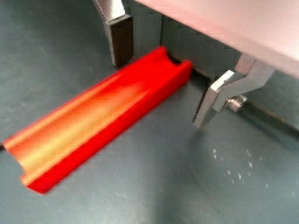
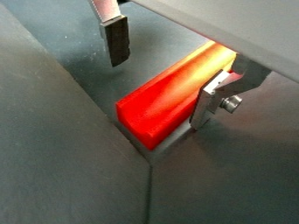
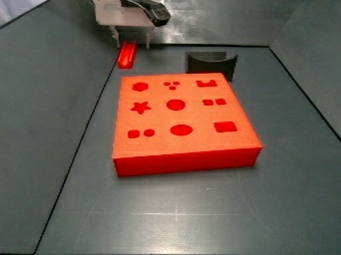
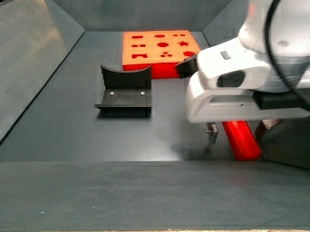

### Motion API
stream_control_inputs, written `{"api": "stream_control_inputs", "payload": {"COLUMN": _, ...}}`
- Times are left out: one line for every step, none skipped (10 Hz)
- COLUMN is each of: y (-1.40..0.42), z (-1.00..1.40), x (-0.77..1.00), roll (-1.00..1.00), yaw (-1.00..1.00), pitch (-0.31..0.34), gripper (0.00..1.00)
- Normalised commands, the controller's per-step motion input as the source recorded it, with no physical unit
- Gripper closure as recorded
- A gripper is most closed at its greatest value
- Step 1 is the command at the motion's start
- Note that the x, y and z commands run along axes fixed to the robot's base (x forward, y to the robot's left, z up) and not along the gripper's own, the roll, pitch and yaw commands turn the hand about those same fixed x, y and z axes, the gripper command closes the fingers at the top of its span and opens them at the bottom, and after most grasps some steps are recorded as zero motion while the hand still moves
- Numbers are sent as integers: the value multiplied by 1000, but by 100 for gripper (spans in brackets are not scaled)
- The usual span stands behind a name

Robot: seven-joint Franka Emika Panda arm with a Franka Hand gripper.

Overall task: Pick up the arch object. Move up. Place the arch object on the fixture. Regrasp the arch object. Move to above the board. Insert the arch object.
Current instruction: Pick up the arch object.

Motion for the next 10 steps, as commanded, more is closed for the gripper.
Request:
{"api": "stream_control_inputs", "payload": {"y": 11, "z": -411, "x": 134, "roll": -279, "yaw": -74, "pitch": 0, "gripper": 0}}
{"api": "stream_control_inputs", "payload": {"y": 0, "z": -260, "x": 169, "roll": -264, "yaw": -111, "pitch": 0, "gripper": 0}}
{"api": "stream_control_inputs", "payload": {"y": 0, "z": -369, "x": 300, "roll": -240, "yaw": -183, "pitch": 7, "gripper": 0}}
{"api": "stream_control_inputs", "payload": {"y": 0, "z": -277, "x": 189, "roll": -251, "yaw": -209, "pitch": 0, "gripper": 0}}
{"api": "stream_control_inputs", "payload": {"y": 0, "z": -131, "x": 0, "roll": -176, "yaw": -143, "pitch": -80, "gripper": 0}}
{"api": "stream_control_inputs", "payload": {"y": 0, "z": -26, "x": -37, "roll": -37, "yaw": 0, "pitch": -44, "gripper": 0}}
{"api": "stream_control_inputs", "payload": {"y": 0, "z": 0, "x": 0, "roll": 0, "yaw": 0, "pitch": 0, "gripper": 0}}
{"api": "stream_control_inputs", "payload": {"y": 0, "z": 0, "x": 0, "roll": 0, "yaw": 0, "pitch": 0, "gripper": 100}}
{"api": "stream_control_inputs", "payload": {"y": 0, "z": 0, "x": 0, "roll": 0, "yaw": 0, "pitch": 0, "gripper": 100}}
{"api": "stream_control_inputs", "payload": {"y": 0, "z": 0, "x": 0, "roll": 0, "yaw": 0, "pitch": 0, "gripper": 100}}
